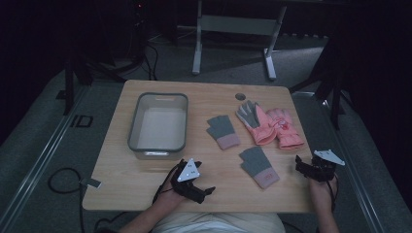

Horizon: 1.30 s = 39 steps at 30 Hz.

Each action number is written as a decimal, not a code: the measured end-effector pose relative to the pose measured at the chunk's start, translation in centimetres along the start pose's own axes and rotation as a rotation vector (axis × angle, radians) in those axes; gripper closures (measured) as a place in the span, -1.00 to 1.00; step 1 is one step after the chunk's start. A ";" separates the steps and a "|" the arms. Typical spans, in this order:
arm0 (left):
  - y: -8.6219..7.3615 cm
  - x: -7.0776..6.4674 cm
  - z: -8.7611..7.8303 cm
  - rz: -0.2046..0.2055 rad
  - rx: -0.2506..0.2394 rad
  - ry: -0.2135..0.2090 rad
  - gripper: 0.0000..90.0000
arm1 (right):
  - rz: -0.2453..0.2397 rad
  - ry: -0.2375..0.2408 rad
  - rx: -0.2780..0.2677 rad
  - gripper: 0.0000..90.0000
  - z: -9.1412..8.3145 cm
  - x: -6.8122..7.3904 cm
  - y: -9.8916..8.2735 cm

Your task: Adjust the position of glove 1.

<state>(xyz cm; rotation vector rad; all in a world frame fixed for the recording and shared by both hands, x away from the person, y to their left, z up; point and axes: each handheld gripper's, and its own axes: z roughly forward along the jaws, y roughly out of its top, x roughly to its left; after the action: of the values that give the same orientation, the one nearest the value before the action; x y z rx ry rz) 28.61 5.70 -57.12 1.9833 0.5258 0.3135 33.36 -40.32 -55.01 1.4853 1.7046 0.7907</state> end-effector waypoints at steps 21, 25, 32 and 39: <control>0.0 -0.1 0.0 0.009 -0.001 0.000 -1.00 | 0.028 -0.008 -0.002 -0.72 -1.9 0.0 3.6; 0.0 -0.1 0.0 0.008 -0.001 -0.002 -1.00 | 0.024 -0.003 -0.025 -0.72 -2.6 0.2 4.8; 0.0 -0.1 0.0 0.007 -0.002 -0.003 -1.00 | -0.002 -0.002 -0.059 -0.71 -3.5 1.0 7.1; 0.0 -0.1 0.1 0.009 0.000 -0.004 -1.00 | -0.006 0.015 -0.051 -0.70 -3.7 1.7 8.9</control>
<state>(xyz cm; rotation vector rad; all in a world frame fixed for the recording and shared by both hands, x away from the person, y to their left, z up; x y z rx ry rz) 28.51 5.58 -57.14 1.9860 0.5141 0.3148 34.96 -37.34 -45.84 1.4424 1.6876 0.8380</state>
